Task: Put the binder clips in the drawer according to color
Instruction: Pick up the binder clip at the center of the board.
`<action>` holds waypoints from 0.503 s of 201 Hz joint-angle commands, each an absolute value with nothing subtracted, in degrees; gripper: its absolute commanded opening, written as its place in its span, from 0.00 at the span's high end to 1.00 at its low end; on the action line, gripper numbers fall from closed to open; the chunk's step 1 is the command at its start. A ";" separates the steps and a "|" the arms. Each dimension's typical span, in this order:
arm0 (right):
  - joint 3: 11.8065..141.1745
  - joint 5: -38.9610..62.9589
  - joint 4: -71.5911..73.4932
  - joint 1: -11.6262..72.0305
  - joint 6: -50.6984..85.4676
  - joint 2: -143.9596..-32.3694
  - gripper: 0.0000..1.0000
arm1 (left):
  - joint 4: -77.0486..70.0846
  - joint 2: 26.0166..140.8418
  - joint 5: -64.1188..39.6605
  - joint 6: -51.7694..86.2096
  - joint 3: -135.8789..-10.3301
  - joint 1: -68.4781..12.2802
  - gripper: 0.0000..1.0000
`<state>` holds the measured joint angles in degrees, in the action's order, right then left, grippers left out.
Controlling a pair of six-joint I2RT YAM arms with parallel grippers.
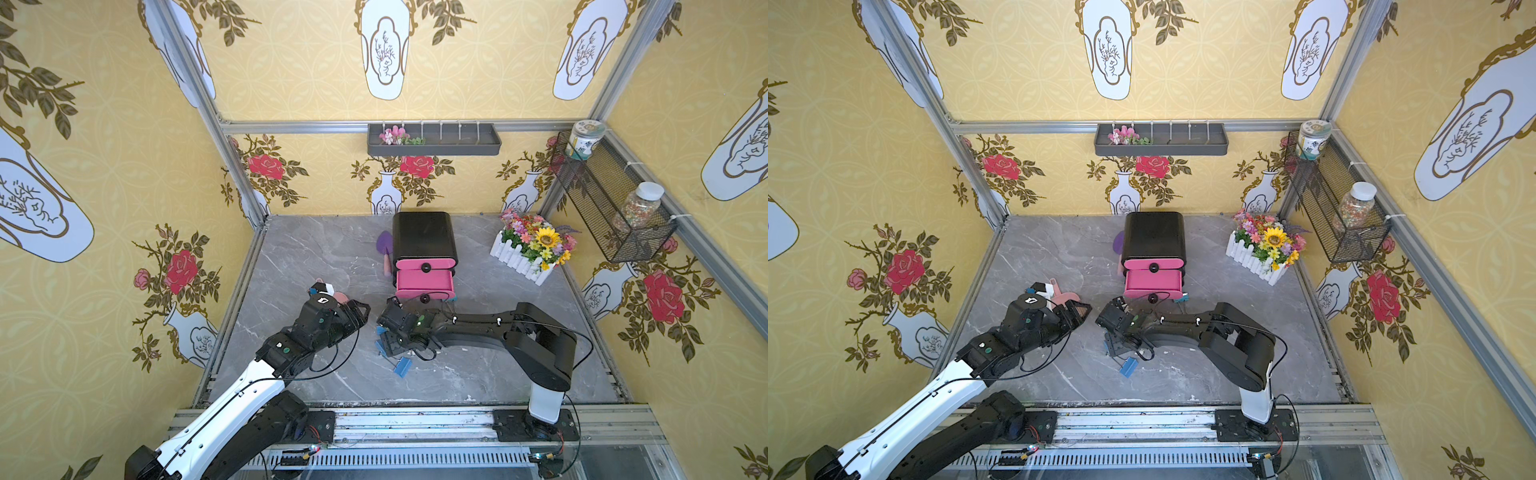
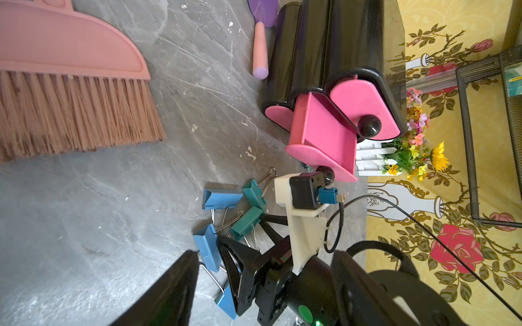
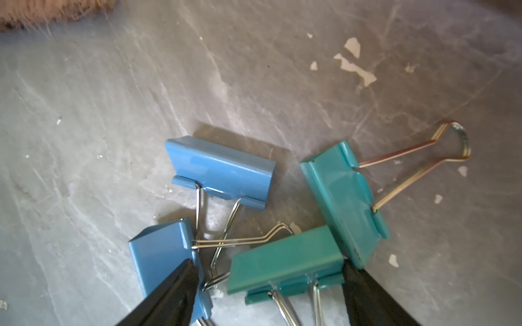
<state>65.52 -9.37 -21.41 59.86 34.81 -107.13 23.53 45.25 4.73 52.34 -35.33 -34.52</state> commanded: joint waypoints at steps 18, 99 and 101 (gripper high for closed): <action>66.71 -11.69 -21.49 59.72 32.48 -108.13 0.18 | 21.72 45.35 3.78 52.72 -34.72 -34.45 0.21; 66.53 -11.50 -21.32 60.28 32.36 -107.96 0.39 | 20.75 45.97 3.06 53.00 -34.63 -34.45 0.21; 66.47 -11.55 -21.42 60.33 32.41 -107.87 0.39 | 20.72 45.97 3.07 53.00 -34.63 -34.45 0.21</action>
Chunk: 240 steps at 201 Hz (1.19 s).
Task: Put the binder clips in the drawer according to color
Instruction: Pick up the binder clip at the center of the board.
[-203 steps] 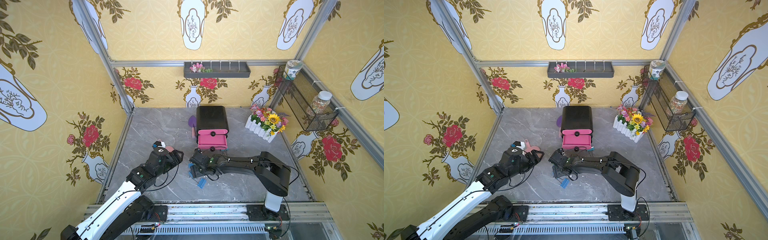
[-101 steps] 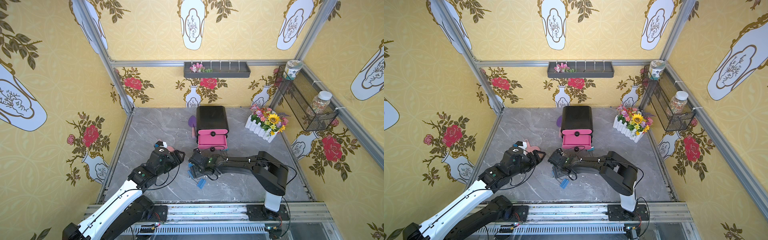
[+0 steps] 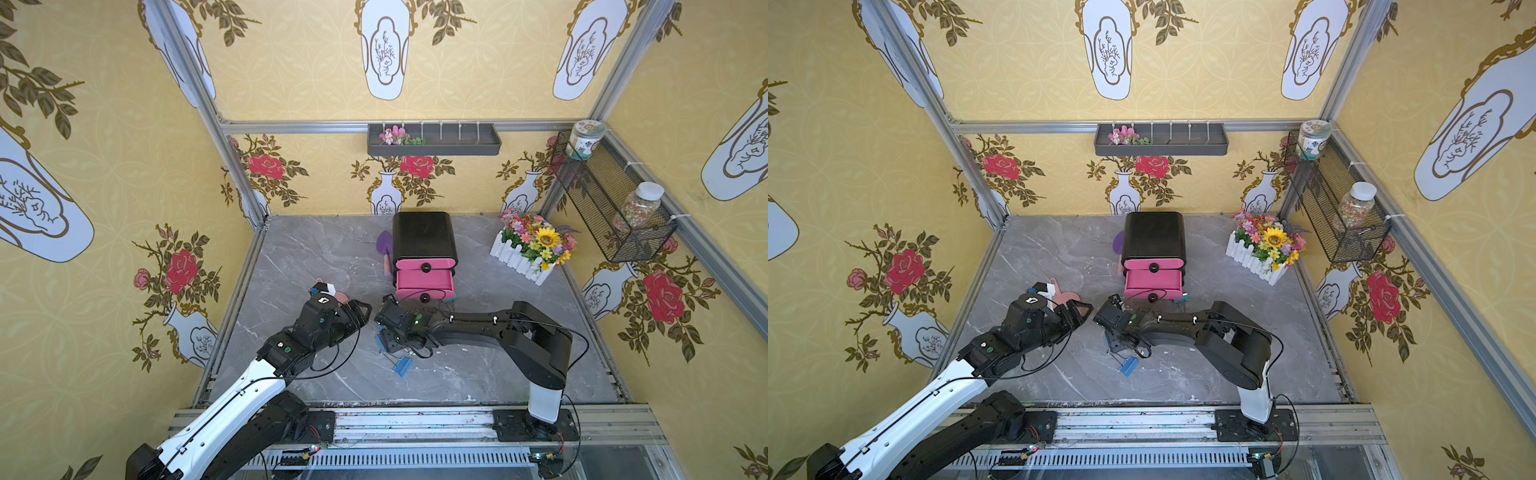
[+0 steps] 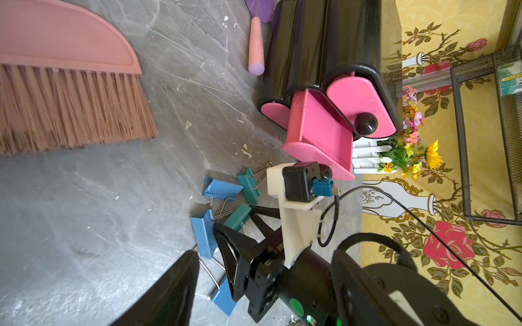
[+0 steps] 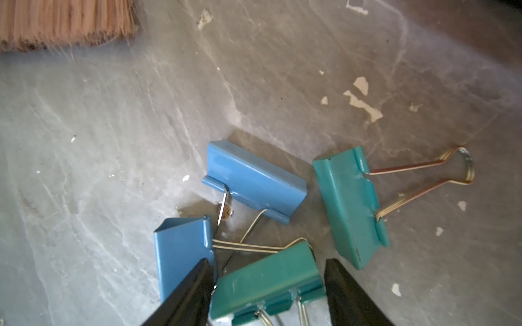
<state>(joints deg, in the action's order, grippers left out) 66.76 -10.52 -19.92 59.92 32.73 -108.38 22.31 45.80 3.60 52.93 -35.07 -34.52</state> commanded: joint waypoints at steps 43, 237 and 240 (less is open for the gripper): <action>66.03 -13.12 -23.43 61.26 32.98 -105.21 0.45 | 19.87 46.48 2.82 53.00 -34.78 -34.45 0.21; 58.90 -15.82 -30.13 60.47 38.14 -92.13 0.47 | 17.75 48.93 1.35 53.26 -35.84 -34.48 0.21; 59.32 -15.94 -30.80 60.47 38.00 -91.73 0.47 | 17.67 49.02 1.32 53.26 -35.86 -34.46 0.21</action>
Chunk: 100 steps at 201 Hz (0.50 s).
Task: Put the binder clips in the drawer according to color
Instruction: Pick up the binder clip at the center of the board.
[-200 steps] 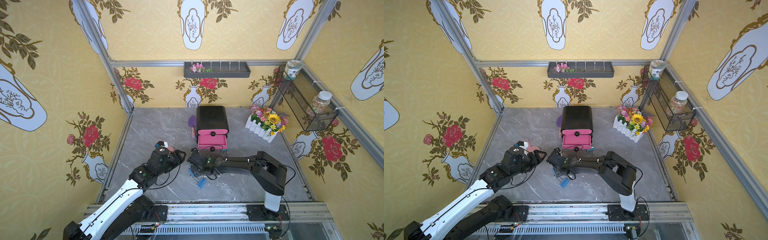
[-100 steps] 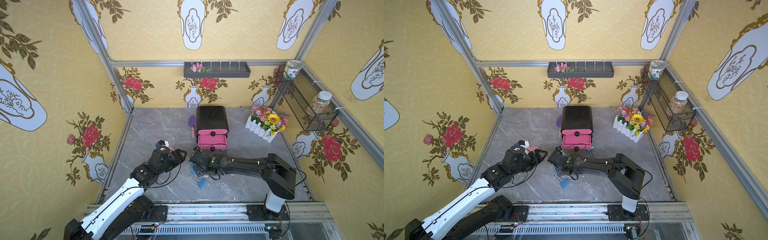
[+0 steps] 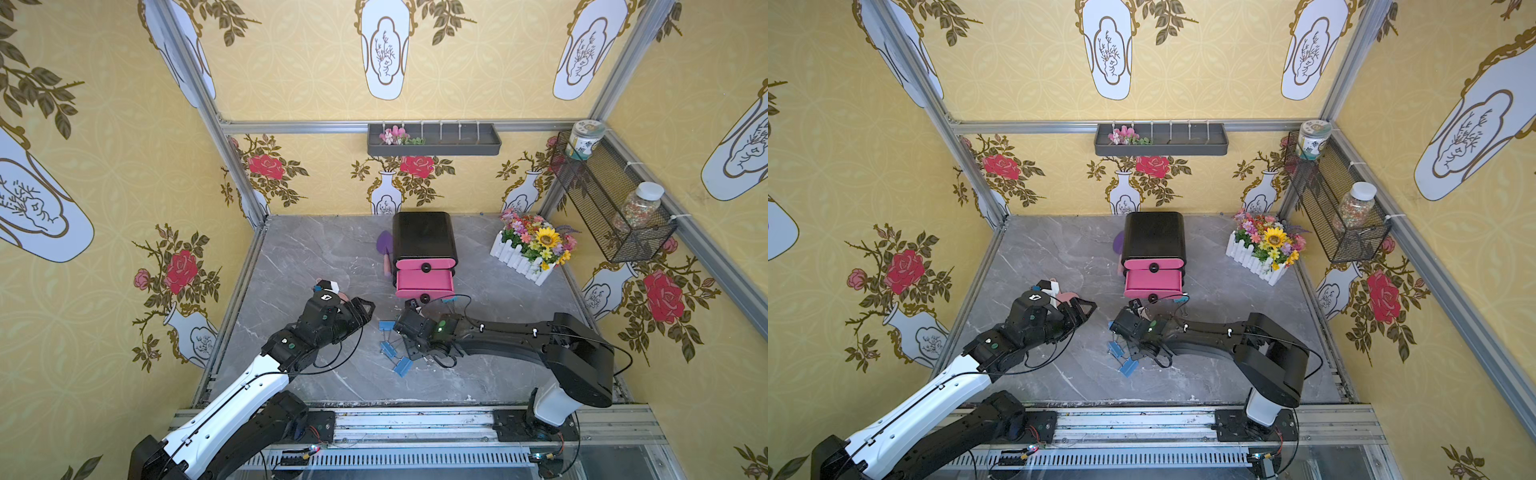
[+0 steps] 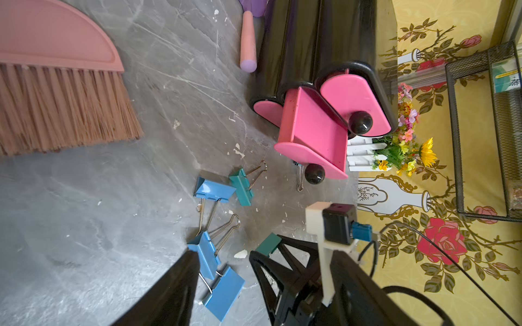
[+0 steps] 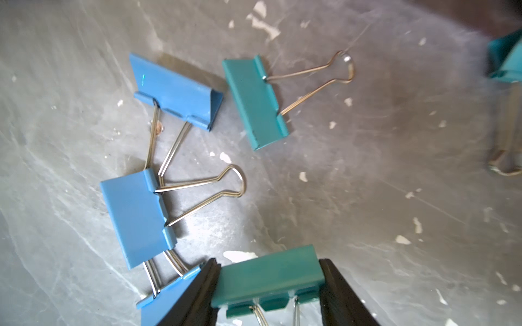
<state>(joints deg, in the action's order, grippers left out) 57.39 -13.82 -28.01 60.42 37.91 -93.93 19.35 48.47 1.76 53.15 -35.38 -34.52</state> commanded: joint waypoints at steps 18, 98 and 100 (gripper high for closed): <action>63.45 -17.03 -34.90 59.94 36.87 -88.93 0.47 | 17.07 49.26 1.28 53.35 -35.81 -34.50 0.21; 83.57 -7.06 -41.83 43.80 29.93 -93.62 0.48 | 15.38 50.89 0.77 53.44 -36.35 -34.45 0.21; 84.22 -6.78 -42.08 43.60 29.79 -94.00 0.48 | 15.38 50.89 0.74 53.39 -36.38 -34.45 0.21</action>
